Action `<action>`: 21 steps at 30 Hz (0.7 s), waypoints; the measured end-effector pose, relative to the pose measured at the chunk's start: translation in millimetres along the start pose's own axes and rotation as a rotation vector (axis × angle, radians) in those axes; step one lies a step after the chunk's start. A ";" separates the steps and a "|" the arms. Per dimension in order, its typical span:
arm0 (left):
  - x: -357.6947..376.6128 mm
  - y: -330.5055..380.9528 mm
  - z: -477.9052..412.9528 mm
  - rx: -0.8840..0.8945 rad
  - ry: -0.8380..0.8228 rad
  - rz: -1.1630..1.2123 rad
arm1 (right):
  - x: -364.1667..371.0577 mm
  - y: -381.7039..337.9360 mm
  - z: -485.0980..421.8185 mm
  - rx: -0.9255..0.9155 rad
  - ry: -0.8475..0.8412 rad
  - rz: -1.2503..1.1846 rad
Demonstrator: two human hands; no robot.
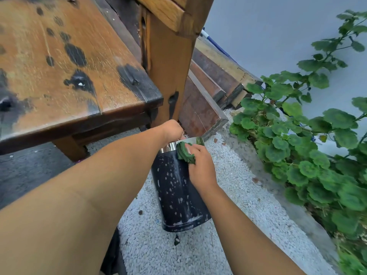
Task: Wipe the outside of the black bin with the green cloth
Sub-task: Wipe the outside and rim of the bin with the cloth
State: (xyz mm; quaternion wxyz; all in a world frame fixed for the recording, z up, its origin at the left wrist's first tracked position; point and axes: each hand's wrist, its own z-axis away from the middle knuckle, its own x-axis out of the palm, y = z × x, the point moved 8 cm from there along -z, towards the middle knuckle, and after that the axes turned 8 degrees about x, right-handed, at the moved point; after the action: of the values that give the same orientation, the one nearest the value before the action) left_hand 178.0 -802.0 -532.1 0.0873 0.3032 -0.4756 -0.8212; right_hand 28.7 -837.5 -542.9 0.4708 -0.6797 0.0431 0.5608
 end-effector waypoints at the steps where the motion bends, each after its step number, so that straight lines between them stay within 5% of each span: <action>1: -1.4 0.0 1.4 0.016 -0.002 -0.034 | 2.3 0.9 2.5 -0.005 0.001 0.007; 7: 3.7 0.0 -0.9 0.084 -0.019 -0.124 | 15.1 19.2 53.6 -0.072 -0.027 0.088; 14: 26.5 19.7 3.3 0.281 -0.082 -0.638 | 24.7 44.2 105.2 -0.127 -0.060 0.118; 21: 26.3 15.6 -0.1 0.207 -0.199 -0.505 | 33.5 69.7 144.3 -0.136 -0.142 0.196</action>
State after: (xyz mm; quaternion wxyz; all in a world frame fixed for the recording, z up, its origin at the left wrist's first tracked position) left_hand 154.7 -821.7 -530.1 -0.1986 0.3371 -0.4725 -0.7897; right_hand -104.1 -761.0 -600.6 0.3683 -0.6612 0.0380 0.6524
